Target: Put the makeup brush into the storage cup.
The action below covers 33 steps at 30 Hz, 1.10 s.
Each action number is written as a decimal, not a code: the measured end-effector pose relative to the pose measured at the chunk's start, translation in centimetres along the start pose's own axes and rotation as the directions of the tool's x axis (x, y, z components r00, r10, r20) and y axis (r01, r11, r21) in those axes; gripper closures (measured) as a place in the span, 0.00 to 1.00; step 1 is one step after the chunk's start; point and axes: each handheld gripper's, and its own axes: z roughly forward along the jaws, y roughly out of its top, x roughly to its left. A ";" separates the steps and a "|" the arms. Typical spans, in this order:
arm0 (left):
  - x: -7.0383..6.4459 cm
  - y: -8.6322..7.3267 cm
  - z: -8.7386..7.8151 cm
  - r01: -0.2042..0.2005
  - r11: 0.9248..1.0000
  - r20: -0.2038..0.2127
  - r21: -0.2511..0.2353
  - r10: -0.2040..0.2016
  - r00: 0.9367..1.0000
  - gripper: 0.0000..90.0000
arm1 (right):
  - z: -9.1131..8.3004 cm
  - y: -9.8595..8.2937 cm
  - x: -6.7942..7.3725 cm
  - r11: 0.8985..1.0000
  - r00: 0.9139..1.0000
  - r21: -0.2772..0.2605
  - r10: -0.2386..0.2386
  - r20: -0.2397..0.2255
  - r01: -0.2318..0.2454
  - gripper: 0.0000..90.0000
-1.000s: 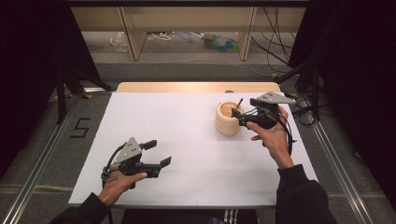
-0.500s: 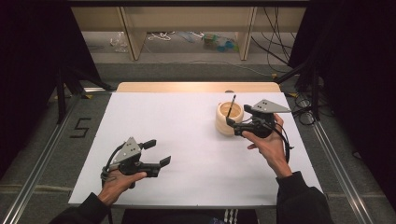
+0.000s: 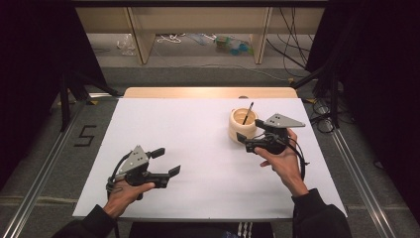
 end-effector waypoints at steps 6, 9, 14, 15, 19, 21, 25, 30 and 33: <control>0.0 0.0 0.0 0.000 1.000 0.000 0.001 0.000 1.000 0.18 | 0.1 -0.4 0.4 1.000 1.000 -0.001 0.004 -0.009 -0.004 0.18; 0.0 0.0 0.0 0.000 1.000 -0.002 0.000 0.000 1.000 0.18 | 0.1 -0.6 0.6 1.000 1.000 0.002 0.001 -0.022 -0.001 0.18; 0.0 0.0 0.0 0.000 1.000 0.000 0.000 0.000 1.000 0.18 | -0.2 -1.1 1.1 1.000 0.999 0.004 0.001 -0.035 -0.001 0.18; 0.0 0.0 0.0 0.000 1.000 0.000 0.000 0.000 1.000 0.18 | -0.2 -1.1 1.1 1.000 0.999 0.004 0.001 -0.035 -0.001 0.18; 0.0 0.0 -0.1 -0.003 1.000 0.005 0.000 0.003 1.000 0.18 | -0.3 -1.5 1.2 1.000 0.999 0.019 -0.005 -0.033 0.006 0.18; 0.0 0.0 -0.1 0.002 1.000 0.004 -0.001 -0.002 1.000 0.18 | -0.2 -1.8 1.2 1.000 0.999 0.019 0.003 -0.037 -0.002 0.18; -0.1 0.0 -0.1 0.006 1.000 0.004 0.002 -0.006 1.000 0.18 | -0.3 -2.3 1.3 1.000 0.999 0.017 0.005 -0.035 -0.004 0.18; -0.1 0.0 -0.1 0.009 1.000 0.005 0.001 -0.009 1.000 0.18 | -0.4 -2.7 1.4 1.000 0.999 0.017 0.008 -0.040 -0.007 0.18; -0.1 -0.1 -0.1 0.001 1.000 0.006 0.002 -0.001 1.000 0.18 | -0.6 -3.0 1.5 1.000 0.999 0.017 0.014 -0.044 -0.014 0.18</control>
